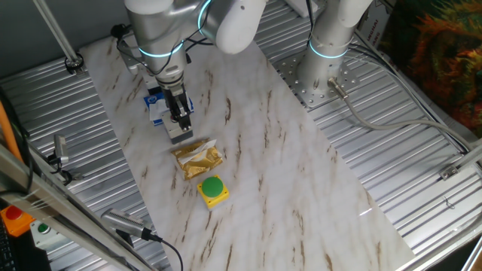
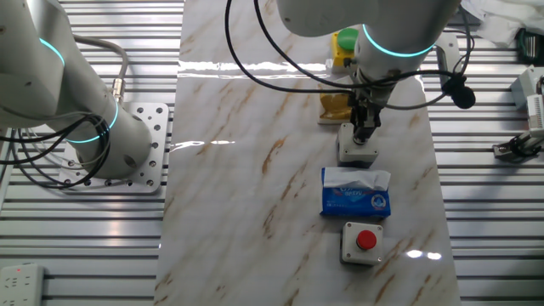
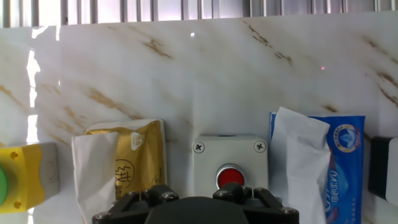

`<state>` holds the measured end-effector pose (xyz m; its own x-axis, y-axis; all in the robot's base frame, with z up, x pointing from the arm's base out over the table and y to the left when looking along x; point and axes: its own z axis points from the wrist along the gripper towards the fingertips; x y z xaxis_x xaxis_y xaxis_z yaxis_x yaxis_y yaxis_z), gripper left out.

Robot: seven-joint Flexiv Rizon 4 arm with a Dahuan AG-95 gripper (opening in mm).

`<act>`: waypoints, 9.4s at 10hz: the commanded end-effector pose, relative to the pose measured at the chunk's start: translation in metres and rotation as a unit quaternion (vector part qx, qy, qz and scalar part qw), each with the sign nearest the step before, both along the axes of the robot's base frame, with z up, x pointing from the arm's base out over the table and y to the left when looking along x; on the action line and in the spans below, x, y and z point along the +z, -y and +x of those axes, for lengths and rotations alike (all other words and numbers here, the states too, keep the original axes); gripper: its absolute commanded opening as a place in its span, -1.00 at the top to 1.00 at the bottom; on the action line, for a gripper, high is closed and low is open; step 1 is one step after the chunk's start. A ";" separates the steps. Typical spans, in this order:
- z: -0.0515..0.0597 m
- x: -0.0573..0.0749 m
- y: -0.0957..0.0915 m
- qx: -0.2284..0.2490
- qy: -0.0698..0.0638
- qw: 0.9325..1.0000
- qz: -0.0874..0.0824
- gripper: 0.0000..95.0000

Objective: Press three buttons from left to right in sequence

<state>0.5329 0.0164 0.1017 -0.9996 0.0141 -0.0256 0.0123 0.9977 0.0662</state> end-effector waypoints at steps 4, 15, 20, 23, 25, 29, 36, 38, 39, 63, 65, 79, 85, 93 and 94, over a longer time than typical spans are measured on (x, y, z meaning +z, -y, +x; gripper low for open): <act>0.000 0.001 0.000 -0.005 0.001 1.000 -0.001 -0.20; 0.003 0.001 -0.001 -0.012 0.000 1.000 -0.003 -0.20; 0.008 0.001 -0.002 -0.019 0.000 1.000 -0.004 -0.20; 0.009 0.001 -0.002 -0.020 0.000 1.000 -0.004 -0.20; 0.009 -0.001 -0.002 -0.019 0.004 1.000 -0.004 -0.20; 0.009 -0.003 -0.001 -0.019 0.007 1.000 -0.007 -0.20; 0.012 -0.007 -0.001 -0.016 0.012 1.000 -0.016 -0.20; 0.012 -0.009 -0.001 -0.018 0.012 1.000 -0.013 -0.20; 0.012 -0.010 -0.001 -0.018 0.009 1.000 -0.017 -0.20; -0.001 0.031 -0.010 -0.031 -0.026 0.999 0.004 -0.20; -0.003 0.033 -0.011 -0.033 -0.027 0.999 0.003 -0.20; -0.004 0.035 -0.005 -0.042 -0.025 0.999 0.008 -0.20; -0.003 0.035 -0.005 -0.042 -0.025 0.999 0.001 1.00; -0.004 0.034 -0.011 -0.035 -0.025 0.999 0.001 1.00; -0.005 0.034 -0.018 -0.037 -0.024 0.999 0.000 1.00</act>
<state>0.5275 0.0376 0.1357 -0.9956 0.0903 0.0246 0.0918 0.9936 0.0652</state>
